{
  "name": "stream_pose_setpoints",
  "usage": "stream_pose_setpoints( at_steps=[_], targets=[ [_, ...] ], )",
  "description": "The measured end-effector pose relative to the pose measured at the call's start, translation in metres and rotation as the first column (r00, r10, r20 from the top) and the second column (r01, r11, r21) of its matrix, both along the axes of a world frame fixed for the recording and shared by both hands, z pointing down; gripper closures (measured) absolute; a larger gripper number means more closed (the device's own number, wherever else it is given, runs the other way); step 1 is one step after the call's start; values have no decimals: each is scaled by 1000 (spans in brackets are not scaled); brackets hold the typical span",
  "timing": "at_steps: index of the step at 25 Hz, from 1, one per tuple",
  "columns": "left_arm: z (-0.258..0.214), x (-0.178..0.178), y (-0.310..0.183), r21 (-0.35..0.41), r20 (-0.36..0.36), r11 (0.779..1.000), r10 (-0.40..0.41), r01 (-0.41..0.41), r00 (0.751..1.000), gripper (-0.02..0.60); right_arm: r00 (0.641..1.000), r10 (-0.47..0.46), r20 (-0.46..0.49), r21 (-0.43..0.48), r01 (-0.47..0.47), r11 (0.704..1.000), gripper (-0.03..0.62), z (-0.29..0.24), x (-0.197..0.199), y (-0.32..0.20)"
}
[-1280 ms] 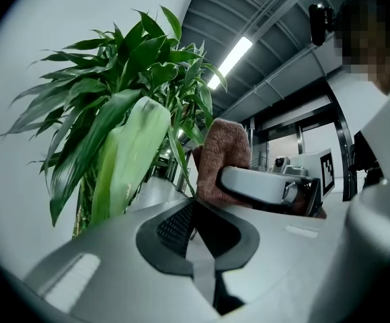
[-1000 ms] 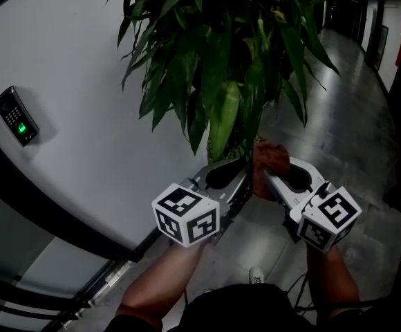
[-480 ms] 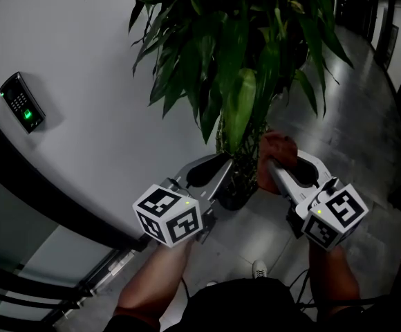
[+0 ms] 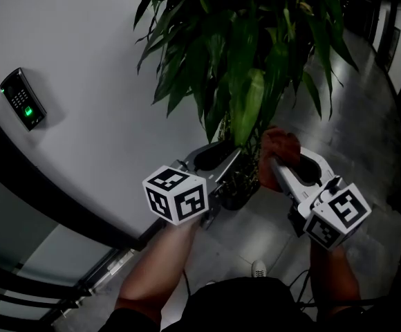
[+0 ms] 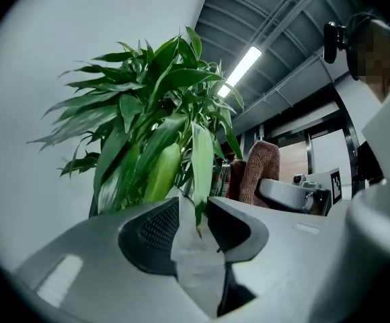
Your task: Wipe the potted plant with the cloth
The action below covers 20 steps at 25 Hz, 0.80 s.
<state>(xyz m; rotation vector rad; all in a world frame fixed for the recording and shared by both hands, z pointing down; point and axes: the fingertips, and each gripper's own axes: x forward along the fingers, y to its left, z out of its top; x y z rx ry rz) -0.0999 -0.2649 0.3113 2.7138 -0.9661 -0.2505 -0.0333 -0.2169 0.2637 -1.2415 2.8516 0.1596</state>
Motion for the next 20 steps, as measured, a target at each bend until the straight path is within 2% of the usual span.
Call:
stream_pose_setpoints(
  at_steps=[4,6,9,16,20],
  targets=[
    [5,7,-4,-18,-1,1000,20,-20,1000,439,1000,16,-3,6,-16,1000,519,-4,5,-1],
    [4,7,-5,-12,-1,1000,17,-17,1000,514,1000,17,-5,10,-17,1000,519,-5,4,-1],
    [3,9,-2,-6,-2,1000,29,-29,1000,561,1000,15,-6,17,-15,1000,519,-7,2,-2],
    [6,11,9,-6,14,999,42,-42,999,565,1000,-11,-13,51,12,999,519,-18,-14,-4],
    [7,14,20,-15,19,998,58,-58,998,565,999,-9,-32,109,13,994,519,-43,-22,-8]
  ],
)
